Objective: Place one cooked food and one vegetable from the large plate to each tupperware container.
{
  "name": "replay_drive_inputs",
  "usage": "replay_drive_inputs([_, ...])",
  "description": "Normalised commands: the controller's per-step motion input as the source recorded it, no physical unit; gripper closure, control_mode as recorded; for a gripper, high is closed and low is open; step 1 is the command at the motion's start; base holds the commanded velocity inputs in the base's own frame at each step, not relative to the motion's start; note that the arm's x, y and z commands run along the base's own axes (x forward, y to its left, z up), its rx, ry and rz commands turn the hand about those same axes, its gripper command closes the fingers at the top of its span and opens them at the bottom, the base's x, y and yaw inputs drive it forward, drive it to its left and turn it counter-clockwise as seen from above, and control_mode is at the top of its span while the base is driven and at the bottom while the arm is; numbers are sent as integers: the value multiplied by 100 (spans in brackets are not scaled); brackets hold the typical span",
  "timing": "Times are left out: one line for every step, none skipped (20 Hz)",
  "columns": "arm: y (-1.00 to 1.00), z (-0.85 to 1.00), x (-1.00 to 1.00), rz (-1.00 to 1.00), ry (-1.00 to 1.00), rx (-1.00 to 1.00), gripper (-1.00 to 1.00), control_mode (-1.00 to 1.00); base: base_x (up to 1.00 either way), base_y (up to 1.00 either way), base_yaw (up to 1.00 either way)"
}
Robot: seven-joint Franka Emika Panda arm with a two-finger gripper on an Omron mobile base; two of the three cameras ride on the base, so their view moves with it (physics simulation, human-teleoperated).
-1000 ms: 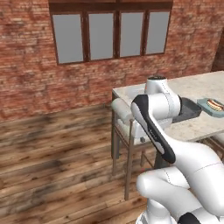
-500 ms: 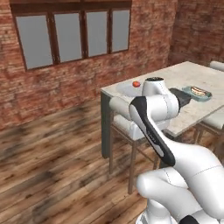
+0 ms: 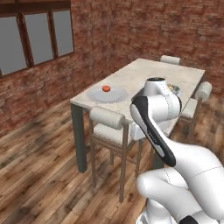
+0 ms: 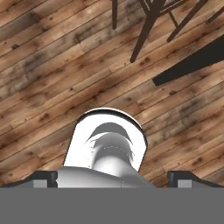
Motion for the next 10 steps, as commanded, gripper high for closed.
replay_drive_inputs([0,0,0,0,0,0,-100,100,46,100,-51])
replay_drive_inputs([0,0,0,0,0,0,-100,100,34,100,-49])
replay_drive_inputs([0,0,0,0,0,0,-100,100,42,100,-48])
replay_drive_inputs([0,0,0,0,0,0,-100,100,44,97,-43])
replay_drive_inputs([0,0,0,0,0,0,-100,100,47,72,-35])
replay_drive_inputs([0,0,0,0,0,0,-100,100,54,59,-29])
replay_drive_inputs([0,0,0,0,0,0,-100,100,64,49,-26])
replay_drive_inputs([0,0,0,0,0,0,-100,100,68,48,-25])
replay_drive_inputs([0,0,0,0,0,0,-100,100,66,53,-26])
replay_drive_inputs([0,0,0,0,0,0,-100,100,64,58,-26])
